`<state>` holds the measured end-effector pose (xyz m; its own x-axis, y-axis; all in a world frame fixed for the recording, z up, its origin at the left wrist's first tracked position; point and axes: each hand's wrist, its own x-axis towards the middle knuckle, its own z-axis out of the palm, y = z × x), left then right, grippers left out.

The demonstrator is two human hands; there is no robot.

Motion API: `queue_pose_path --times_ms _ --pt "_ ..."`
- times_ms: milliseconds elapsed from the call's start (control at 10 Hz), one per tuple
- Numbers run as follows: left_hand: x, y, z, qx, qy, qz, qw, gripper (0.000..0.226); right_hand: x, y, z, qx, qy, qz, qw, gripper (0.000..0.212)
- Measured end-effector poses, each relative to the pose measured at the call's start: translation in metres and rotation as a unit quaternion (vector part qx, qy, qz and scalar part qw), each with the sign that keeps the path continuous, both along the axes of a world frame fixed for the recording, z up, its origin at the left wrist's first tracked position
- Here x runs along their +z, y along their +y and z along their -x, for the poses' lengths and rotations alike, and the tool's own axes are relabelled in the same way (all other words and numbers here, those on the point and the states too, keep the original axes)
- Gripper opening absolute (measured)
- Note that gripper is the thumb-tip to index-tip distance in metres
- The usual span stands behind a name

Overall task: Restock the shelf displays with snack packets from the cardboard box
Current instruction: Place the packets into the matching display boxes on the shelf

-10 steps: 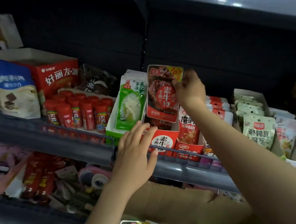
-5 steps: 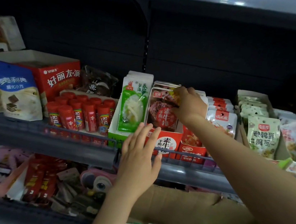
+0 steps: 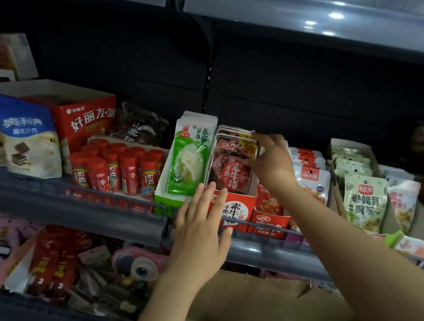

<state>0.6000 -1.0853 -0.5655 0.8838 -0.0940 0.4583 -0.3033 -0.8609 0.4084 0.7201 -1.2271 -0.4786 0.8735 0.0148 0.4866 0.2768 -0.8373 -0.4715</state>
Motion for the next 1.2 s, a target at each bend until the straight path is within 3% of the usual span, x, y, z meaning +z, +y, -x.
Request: queue_pose_path --times_ms 100,300,400,600,700,800,1000,1100,1200 --pt "0.0 -0.005 0.008 -0.005 0.008 -0.01 1.0 0.068 -0.005 -0.01 0.027 0.032 -0.047 -0.023 0.998 0.046" --pt "-0.016 -0.027 0.029 -0.047 -0.075 0.054 0.995 0.044 -0.046 -0.034 0.105 0.03 -0.052 -0.078 0.995 0.029" --pt "-0.037 -0.04 0.041 -0.062 -0.017 0.094 0.993 0.036 -0.082 -0.043 0.137 0.025 -0.021 -0.101 0.994 0.022" --pt "-0.072 -0.053 0.045 -0.077 0.23 0.151 0.958 0.033 -0.161 -0.053 0.169 -0.016 0.107 -0.139 0.984 0.019" --pt "-0.105 -0.05 0.035 -0.049 0.328 0.115 0.936 0.031 -0.198 -0.053 0.175 -0.037 0.19 -0.161 0.968 0.019" --pt "-0.135 -0.042 0.032 0.006 0.44 0.088 0.893 0.033 -0.234 -0.05 0.178 -0.04 0.272 -0.188 0.943 0.019" --pt "-0.175 -0.035 0.033 0.071 0.507 0.044 0.858 0.023 -0.287 -0.046 0.181 0.006 0.437 -0.171 0.883 0.029" --pt "-0.192 -0.032 0.031 0.103 0.528 0.015 0.843 0.036 -0.298 -0.04 0.178 0.042 0.512 -0.17 0.841 0.027" --pt "-0.194 -0.034 0.031 0.12 0.558 0.076 0.818 0.039 -0.304 -0.032 0.174 0.039 0.536 -0.188 0.822 0.03"
